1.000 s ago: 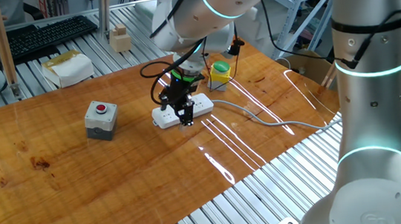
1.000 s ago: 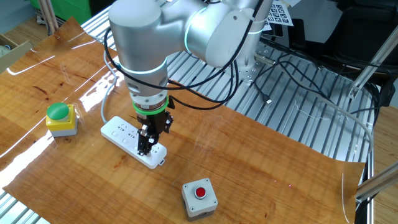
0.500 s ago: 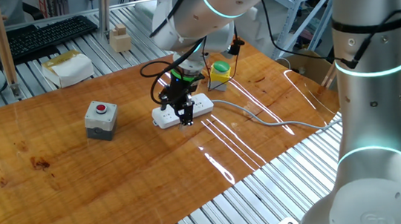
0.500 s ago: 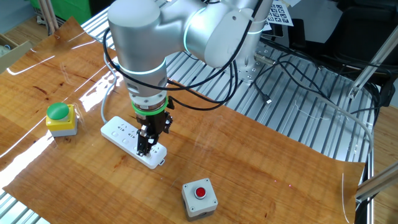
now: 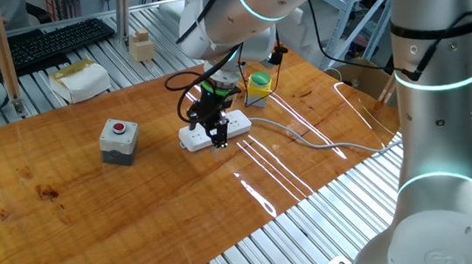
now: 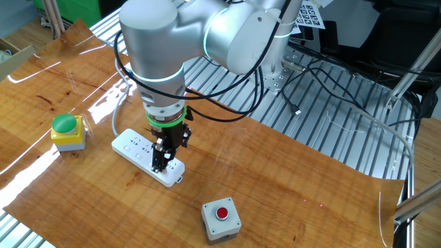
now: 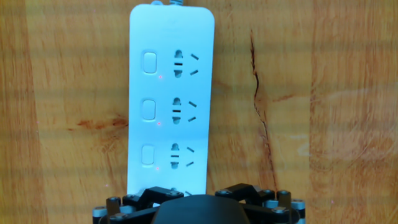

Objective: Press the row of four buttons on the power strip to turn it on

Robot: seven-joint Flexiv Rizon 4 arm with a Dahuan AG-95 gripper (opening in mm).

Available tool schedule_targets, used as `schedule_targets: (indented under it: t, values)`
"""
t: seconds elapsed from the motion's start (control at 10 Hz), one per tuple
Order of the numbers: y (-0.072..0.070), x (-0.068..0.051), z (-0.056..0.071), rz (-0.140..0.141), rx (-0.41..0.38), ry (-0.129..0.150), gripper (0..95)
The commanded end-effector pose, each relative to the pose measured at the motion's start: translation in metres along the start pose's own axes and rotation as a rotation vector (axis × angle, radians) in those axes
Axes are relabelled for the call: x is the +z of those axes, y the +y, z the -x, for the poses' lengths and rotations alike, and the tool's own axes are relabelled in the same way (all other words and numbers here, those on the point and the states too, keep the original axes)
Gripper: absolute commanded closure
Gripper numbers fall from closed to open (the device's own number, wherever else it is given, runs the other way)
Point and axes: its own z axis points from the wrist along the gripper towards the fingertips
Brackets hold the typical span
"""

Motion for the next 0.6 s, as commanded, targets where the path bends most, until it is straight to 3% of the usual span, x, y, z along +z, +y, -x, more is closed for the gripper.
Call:
schedule_targets:
  t: [0.1,0.6]
  values:
    - [0.01,-0.126,-0.018,-0.099,-0.688,0.007,38.0]
    - [0.005,-0.143,-0.016,-0.115,-0.798,0.018,38.0]
